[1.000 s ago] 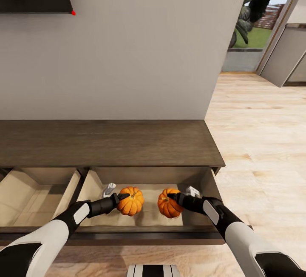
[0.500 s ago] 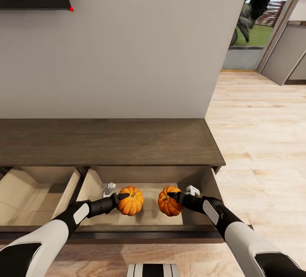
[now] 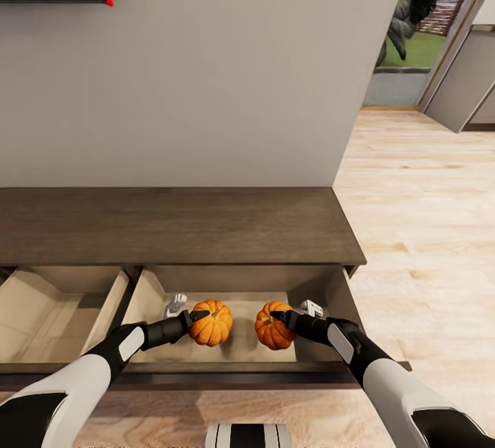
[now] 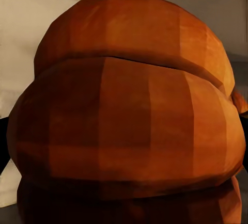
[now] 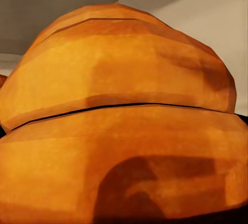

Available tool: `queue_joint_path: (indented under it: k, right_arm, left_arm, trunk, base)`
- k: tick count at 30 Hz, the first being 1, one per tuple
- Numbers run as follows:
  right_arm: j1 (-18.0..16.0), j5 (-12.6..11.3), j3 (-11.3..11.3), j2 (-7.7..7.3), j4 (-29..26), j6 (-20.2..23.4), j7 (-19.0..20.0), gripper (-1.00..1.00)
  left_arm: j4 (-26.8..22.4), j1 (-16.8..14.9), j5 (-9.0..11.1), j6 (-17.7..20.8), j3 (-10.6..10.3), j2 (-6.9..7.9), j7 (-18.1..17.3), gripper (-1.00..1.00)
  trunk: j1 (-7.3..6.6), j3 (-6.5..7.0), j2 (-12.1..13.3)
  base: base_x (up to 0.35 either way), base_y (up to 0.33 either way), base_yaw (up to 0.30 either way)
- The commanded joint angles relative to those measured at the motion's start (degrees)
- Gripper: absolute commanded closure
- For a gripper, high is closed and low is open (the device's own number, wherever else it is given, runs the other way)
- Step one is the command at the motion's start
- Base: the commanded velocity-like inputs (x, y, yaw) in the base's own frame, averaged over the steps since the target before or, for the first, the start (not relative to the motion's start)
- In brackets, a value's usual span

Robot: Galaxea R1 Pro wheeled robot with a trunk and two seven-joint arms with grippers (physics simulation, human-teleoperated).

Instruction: Place each of the two pumpkins and all three candles from the living room inside a cabinet in the living room (use any cabinet), then make sure every cabinet is closed, and position the cauldron so it is next to a table in the living room.

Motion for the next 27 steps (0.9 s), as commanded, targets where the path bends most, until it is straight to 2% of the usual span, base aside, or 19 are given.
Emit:
queue_joint_path:
  k: [1,5,9,12,27]
  right_arm:
    - [0.0,-0.1,0.0,0.00,0.0,0.0,0.0,1.00]
    - [0.0,0.0,0.0,0.00,0.0,0.0,0.0,1.00]
    - [0.0,0.0,0.0,0.07,0.0,-0.1,0.0,1.00]
    - [0.0,0.0,0.0,0.09,0.1,-0.1,-0.1,1.00]
    - [0.0,0.0,0.0,0.09,0.0,-0.2,-0.2,1.00]
  left_arm:
    - [-0.1,0.0,0.0,0.0,0.0,0.04,0.0,1.00]
    - [-0.2,0.0,0.0,0.0,-0.1,0.16,-0.1,1.00]
    - [-0.2,0.0,0.0,0.0,0.0,1.20,-4.3,1.00]
    - [-0.2,0.0,0.0,0.0,-0.1,1.51,-5.6,1.00]
    - [-0.2,0.0,0.0,0.1,-0.1,1.49,-5.7,1.00]
  trunk:
    - [0.00,-0.09,0.0]
    - [0.00,-0.46,0.0]
    - [0.00,-0.82,0.0]
    - [0.00,-1.09,0.0]
    - [0.00,-2.46,0.0]
  base:
    - [0.000,0.000,0.000]
    - [0.000,0.000,0.000]
    - [0.000,0.000,0.000]
    - [0.000,0.000,0.000]
    - [0.000,0.000,0.000]
